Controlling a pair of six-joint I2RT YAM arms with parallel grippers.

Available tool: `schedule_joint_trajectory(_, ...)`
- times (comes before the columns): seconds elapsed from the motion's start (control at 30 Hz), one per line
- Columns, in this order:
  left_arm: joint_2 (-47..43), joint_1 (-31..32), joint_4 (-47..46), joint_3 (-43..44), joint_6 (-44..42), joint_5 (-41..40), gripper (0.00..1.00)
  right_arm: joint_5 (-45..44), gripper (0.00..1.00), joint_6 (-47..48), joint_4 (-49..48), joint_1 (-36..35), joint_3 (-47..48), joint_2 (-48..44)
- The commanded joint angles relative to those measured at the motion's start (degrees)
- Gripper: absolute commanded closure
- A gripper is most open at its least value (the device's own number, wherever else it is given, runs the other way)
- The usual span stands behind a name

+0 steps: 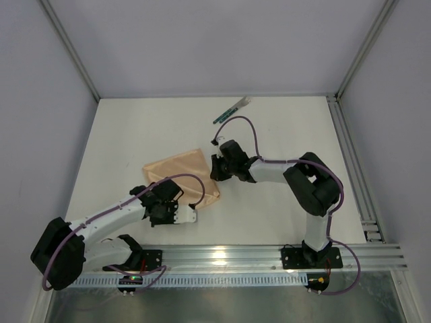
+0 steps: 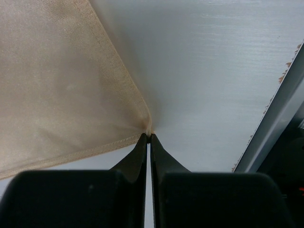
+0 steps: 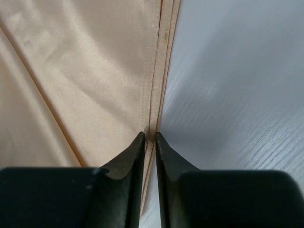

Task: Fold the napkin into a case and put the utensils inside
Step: Smooth out the upper triangle-folded napkin at the center of the board.

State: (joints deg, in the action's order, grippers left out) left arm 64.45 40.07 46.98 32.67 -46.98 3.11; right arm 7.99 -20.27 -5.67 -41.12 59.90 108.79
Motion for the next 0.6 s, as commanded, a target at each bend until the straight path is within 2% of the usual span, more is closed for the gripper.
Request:
schedule_joint_trajectory(0.0, 0.33, 0.27, -1.80, -0.50, 0.40, -0.30, 1.00, 0.88, 0.78, 0.49, 0.66, 0.34, 0.39, -0.77)
schedule_joint_trajectory(0.03, -0.10, 0.27, -2.07, -0.41, 0.57, -0.48, 1.00, 1.41, 0.69, 0.84, 1.45, 0.34, 0.48, -1.47)
schedule_joint_trajectory(0.13, -0.63, 0.18, -3.03, -0.58, 0.84, -1.53, 1.00, 2.47, 0.58, 2.69, 3.81, 0.34, 0.05, -5.42)
schedule_joint_trajectory(0.37, -1.78, 0.18, -4.35, -1.82, 1.28, -1.71, 1.00, 6.68, 0.38, 4.36, 5.06, 0.78, -8.64, -13.60)
schedule_joint_trajectory(0.57, -1.43, 0.18, -4.97, -2.08, 1.37, -2.06, 1.00, 13.36, 0.34, 2.61, 0.23, 0.78, -14.72, -13.70)
